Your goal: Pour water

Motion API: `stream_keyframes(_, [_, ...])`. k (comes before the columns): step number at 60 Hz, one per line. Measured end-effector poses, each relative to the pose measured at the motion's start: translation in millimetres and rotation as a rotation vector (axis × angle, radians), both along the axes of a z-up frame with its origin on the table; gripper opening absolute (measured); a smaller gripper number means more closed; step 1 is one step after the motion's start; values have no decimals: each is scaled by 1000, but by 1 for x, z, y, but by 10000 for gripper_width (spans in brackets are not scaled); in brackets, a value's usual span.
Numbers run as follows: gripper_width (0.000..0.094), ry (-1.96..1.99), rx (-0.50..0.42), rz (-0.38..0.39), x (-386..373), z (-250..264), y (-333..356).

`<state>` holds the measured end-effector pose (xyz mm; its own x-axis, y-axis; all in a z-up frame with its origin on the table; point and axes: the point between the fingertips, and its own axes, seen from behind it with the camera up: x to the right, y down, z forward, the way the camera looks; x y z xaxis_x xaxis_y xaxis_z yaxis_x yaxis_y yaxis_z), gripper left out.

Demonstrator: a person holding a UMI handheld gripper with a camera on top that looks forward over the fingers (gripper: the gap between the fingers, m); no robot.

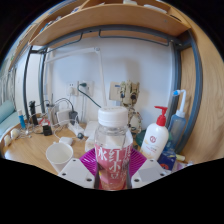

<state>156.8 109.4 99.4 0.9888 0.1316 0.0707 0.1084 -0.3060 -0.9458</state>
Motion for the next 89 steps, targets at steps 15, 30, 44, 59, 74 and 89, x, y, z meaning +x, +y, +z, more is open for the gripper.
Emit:
stream_keyframes(15, [379, -5, 100, 18, -9, -7, 6])
stream_keyframes(30, [544, 55, 76, -10, -2, -11, 3])
stream_keyframes(44, [860, 32, -11, -96, 15, -20, -46])
stream_keyframes(59, [866, 31, -94, -111, -23, 28, -138])
stream_keyframes(74, [864, -5, 32, -136, -62, 132, -180])
stream_keyframes(89, [862, 1, 70, -202, -67, 165, -205])
